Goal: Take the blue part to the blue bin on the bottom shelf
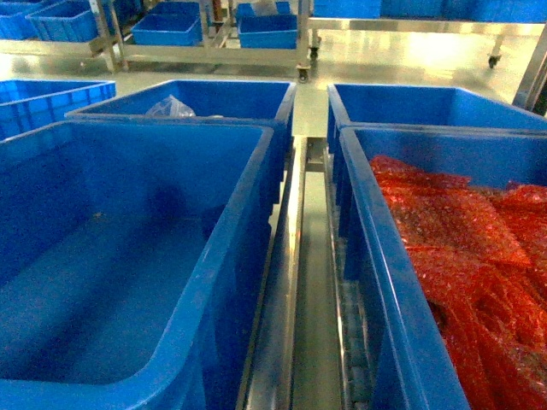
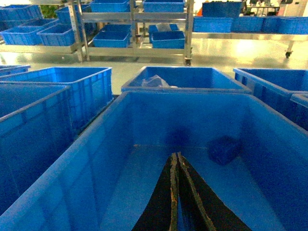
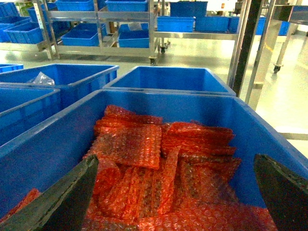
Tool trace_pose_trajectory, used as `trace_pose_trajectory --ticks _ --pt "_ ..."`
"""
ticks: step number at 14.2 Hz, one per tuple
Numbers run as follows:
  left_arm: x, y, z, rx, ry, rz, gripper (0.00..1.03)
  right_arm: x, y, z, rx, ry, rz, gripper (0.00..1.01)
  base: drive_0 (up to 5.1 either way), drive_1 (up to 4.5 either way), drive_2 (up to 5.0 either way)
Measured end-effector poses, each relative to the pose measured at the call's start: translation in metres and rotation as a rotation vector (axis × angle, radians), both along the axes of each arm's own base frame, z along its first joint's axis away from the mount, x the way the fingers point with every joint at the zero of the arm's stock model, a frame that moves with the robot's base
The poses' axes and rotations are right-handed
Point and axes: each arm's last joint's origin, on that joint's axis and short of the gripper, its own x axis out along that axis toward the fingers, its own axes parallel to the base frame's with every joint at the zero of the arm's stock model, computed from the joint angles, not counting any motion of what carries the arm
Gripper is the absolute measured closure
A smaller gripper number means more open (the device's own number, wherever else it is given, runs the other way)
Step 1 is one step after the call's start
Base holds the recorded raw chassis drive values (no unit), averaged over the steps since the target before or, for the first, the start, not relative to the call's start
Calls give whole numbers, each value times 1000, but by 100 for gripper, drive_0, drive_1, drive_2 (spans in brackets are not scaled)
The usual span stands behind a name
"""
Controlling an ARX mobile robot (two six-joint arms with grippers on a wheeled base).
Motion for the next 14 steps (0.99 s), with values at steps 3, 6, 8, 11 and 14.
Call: trace_pose_trajectory --ticks 3,6,8,11,14 --pt "-4 0 0 0 -3 0 101 0 0 0 0 0 0 3 0 0 0" --pt "-8 0 0 0 -4 0 101 0 0 0 0 0 0 3 0 0 0" --pt "-18 0 -2 0 -4 0 101 0 0 0 0 0 0 3 0 0 0" --pt "-18 0 -3 3 4 0 101 0 0 0 0 0 0 3 0 0 0" --pt "-18 0 -3 3 7 0 101 0 0 0 0 0 0 3 0 0 0"
